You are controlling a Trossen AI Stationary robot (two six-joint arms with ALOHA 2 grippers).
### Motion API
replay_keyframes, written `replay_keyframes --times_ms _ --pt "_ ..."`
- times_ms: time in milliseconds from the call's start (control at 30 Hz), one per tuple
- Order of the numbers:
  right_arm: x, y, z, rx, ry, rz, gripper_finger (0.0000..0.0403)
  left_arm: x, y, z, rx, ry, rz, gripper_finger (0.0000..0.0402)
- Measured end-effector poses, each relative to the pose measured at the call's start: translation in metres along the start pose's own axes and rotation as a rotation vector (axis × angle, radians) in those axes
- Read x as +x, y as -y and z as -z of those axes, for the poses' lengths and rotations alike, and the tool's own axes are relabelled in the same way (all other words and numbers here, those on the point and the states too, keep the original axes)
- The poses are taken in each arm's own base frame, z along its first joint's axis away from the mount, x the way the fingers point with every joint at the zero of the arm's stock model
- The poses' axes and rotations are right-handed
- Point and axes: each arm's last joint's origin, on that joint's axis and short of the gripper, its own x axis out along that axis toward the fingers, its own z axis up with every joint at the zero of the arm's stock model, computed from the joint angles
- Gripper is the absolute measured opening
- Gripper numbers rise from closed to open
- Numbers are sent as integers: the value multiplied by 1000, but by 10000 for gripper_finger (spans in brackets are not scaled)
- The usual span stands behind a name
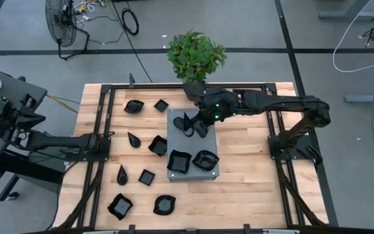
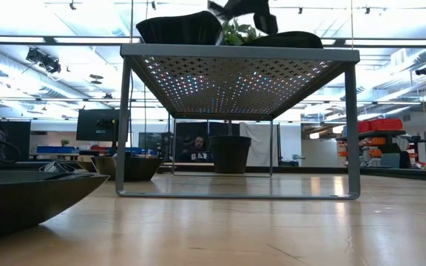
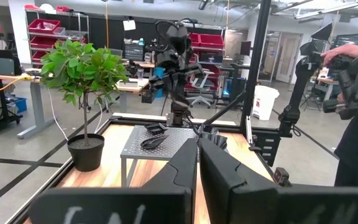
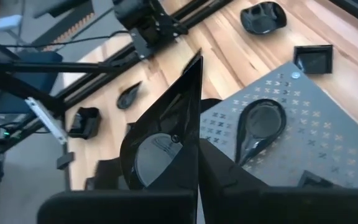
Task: Pick & Place Mini shaped plates
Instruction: Stack the black bowl on top of the black bowl on the shelf
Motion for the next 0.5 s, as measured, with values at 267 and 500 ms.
replay_keyframes --times_ms 267,500 --pt "-13 -4 -1 2 43 7 0 0 0 0 0 0 0 23" --pt "-14 -4 -1 2 45 6 0 0 0 0 0 0 0 23"
